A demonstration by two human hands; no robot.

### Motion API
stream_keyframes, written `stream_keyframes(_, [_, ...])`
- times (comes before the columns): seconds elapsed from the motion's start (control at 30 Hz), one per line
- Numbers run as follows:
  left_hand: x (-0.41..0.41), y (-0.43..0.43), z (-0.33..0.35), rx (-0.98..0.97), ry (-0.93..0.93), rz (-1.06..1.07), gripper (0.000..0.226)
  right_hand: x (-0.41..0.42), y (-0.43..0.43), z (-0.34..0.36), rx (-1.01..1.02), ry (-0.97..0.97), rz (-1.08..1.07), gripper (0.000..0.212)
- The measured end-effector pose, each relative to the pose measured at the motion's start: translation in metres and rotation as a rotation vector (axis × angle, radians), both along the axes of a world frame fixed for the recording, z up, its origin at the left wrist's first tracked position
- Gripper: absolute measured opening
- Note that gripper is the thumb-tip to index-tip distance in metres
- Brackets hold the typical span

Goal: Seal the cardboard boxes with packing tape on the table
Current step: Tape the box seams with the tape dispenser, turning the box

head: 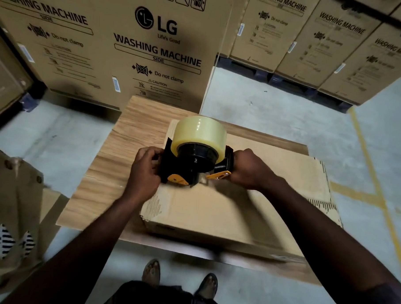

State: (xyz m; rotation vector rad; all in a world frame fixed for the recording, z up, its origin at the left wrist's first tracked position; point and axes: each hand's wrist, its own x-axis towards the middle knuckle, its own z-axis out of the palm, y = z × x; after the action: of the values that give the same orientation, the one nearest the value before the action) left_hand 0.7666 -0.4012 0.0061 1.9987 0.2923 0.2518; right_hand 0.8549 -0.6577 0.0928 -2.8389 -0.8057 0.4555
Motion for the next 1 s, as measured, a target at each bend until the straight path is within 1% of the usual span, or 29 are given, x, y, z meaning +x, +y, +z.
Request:
stream_keyframes(0.07, [-0.001, -0.001, 0.002, 0.035, -0.032, 0.015, 0.029, -0.002, -0.017, 0.009, -0.016, 0.010, -0.013, 0.029])
stream_keyframes(0.1, [-0.001, -0.002, 0.002, 0.029, -0.032, 0.031, 0.024, -0.002, -0.031, 0.012, -0.031, 0.021, -0.030, 0.032])
stream_keyframes(0.2, [-0.001, -0.005, 0.004, 0.013, -0.026, 0.046, 0.024, 0.001, -0.089, 0.016, -0.056, 0.047, -0.050, 0.053])
stream_keyframes(0.23, [-0.001, -0.007, 0.007, 0.028, -0.027, 0.052, 0.024, 0.003, -0.108, 0.017, -0.052, 0.052, -0.054, 0.057])
stream_keyframes(0.27, [-0.001, -0.009, 0.008, 0.061, -0.028, 0.056, 0.025, 0.003, -0.123, 0.016, -0.041, 0.060, -0.055, 0.056])
stream_keyframes(0.33, [0.001, -0.014, 0.009, 0.197, -0.005, 0.064, 0.026, 0.003, -0.141, 0.015, -0.015, 0.074, -0.069, 0.047])
stream_keyframes(0.37, [0.001, -0.016, 0.009, 0.300, 0.017, 0.074, 0.028, 0.003, -0.143, 0.013, -0.011, 0.081, -0.079, 0.041])
stream_keyframes(0.43, [0.002, -0.026, 0.011, 0.588, 0.085, 0.084, 0.034, 0.006, -0.142, 0.008, -0.010, 0.093, -0.080, 0.035])
stream_keyframes(0.47, [-0.001, -0.036, 0.013, 0.707, 0.127, 0.045, 0.039, 0.007, -0.142, 0.006, -0.012, 0.097, -0.079, 0.034])
stream_keyframes(0.5, [-0.004, -0.051, 0.016, 0.771, 0.171, -0.041, 0.047, 0.009, -0.142, 0.005, -0.010, 0.097, -0.077, 0.035])
stream_keyframes(0.57, [-0.011, -0.089, 0.019, 0.775, 0.255, -0.272, 0.060, 0.012, -0.142, 0.001, 0.006, 0.077, -0.048, 0.041])
stream_keyframes(0.6, [-0.014, -0.109, 0.017, 0.780, 0.275, -0.369, 0.063, 0.012, -0.143, 0.000, 0.011, 0.062, -0.030, 0.042])
stream_keyframes(0.67, [-0.018, -0.134, 0.013, 0.819, 0.240, -0.465, 0.067, 0.013, -0.146, -0.005, 0.024, 0.040, -0.007, 0.033])
stream_keyframes(0.77, [-0.018, -0.135, 0.010, 0.821, 0.216, -0.459, 0.068, 0.013, -0.151, -0.009, 0.035, 0.020, 0.026, 0.027])
stream_keyframes(0.87, [-0.020, -0.131, 0.008, 0.797, 0.207, -0.422, 0.071, 0.013, -0.160, -0.008, -0.010, 0.010, 0.081, 0.024])
stream_keyframes(0.93, [-0.018, -0.129, 0.005, 0.819, 0.220, -0.411, 0.074, 0.014, -0.178, -0.006, -0.019, 0.035, 0.062, 0.027])
stream_keyframes(1.0, [-0.017, -0.128, 0.005, 0.831, 0.229, -0.402, 0.075, 0.016, -0.207, -0.002, 0.009, 0.056, 0.030, 0.035])
